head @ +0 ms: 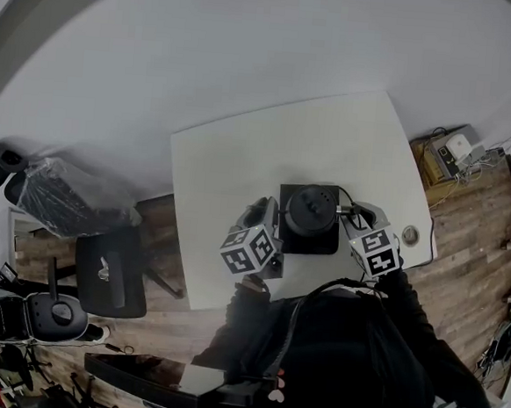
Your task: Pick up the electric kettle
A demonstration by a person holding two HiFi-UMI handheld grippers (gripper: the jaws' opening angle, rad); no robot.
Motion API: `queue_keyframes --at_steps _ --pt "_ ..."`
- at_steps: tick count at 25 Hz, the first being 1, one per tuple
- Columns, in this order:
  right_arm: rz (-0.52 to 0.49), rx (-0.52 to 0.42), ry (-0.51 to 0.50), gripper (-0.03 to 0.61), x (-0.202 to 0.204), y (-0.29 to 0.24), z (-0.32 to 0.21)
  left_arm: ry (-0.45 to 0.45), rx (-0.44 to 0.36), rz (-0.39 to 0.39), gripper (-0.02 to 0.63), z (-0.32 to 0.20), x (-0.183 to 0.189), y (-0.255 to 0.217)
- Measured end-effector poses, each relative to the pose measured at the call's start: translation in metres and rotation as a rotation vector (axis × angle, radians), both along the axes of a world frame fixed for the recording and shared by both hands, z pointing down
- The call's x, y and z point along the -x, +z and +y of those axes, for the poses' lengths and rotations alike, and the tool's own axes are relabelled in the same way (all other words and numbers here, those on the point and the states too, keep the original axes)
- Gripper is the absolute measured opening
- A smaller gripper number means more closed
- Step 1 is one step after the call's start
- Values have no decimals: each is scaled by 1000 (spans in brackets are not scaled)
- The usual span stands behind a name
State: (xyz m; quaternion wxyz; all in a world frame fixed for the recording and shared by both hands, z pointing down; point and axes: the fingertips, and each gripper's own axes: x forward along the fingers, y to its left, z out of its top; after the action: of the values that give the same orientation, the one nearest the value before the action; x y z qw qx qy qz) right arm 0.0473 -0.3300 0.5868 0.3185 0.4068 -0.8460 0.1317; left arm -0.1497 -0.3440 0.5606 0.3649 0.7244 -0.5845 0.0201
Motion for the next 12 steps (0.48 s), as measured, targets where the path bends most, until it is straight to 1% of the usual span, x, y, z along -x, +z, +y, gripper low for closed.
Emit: queue_keyframes --at_steps 9,12 --pt "-6 -8 -12 114 4 -2 -2 3 3 -11 63 -2 2 0" --pt "3 -15 -14 112 3 -3 -2 9 -3 -63 52 -3 2 -1"
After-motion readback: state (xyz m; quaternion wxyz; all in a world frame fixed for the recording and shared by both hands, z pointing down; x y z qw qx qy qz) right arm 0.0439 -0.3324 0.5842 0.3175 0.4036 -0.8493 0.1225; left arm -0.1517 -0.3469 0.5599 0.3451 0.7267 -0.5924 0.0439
